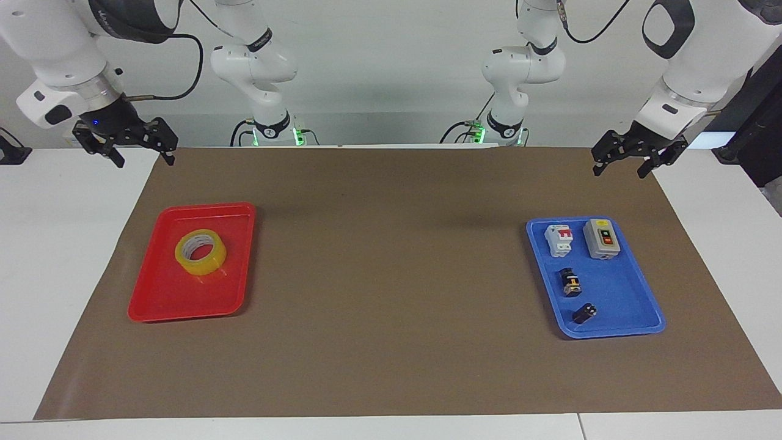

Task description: Place and move tape with both arms

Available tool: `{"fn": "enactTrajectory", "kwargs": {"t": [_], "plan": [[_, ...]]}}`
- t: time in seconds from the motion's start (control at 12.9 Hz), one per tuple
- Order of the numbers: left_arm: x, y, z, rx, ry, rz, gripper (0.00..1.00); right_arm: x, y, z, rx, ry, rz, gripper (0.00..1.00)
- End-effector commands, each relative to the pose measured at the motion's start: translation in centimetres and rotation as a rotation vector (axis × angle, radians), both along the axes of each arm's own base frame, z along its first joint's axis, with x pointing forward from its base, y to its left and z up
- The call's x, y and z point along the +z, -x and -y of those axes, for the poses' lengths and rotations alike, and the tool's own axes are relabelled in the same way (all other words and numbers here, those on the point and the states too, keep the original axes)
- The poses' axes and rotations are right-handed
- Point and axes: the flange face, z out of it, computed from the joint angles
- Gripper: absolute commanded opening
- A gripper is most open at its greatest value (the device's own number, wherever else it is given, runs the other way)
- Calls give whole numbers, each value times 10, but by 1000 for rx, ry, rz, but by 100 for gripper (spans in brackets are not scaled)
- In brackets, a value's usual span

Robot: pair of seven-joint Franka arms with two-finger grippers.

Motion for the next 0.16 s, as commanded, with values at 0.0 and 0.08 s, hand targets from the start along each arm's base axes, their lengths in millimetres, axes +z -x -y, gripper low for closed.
{"fn": "enactTrajectory", "kwargs": {"t": [0.0, 0.08], "plan": [[1, 2, -4, -12, -19, 9, 100, 2, 1, 5, -18, 11, 9, 100], [1, 2, -4, -12, -19, 9, 100, 3, 1, 4, -15, 13, 11, 100]]}}
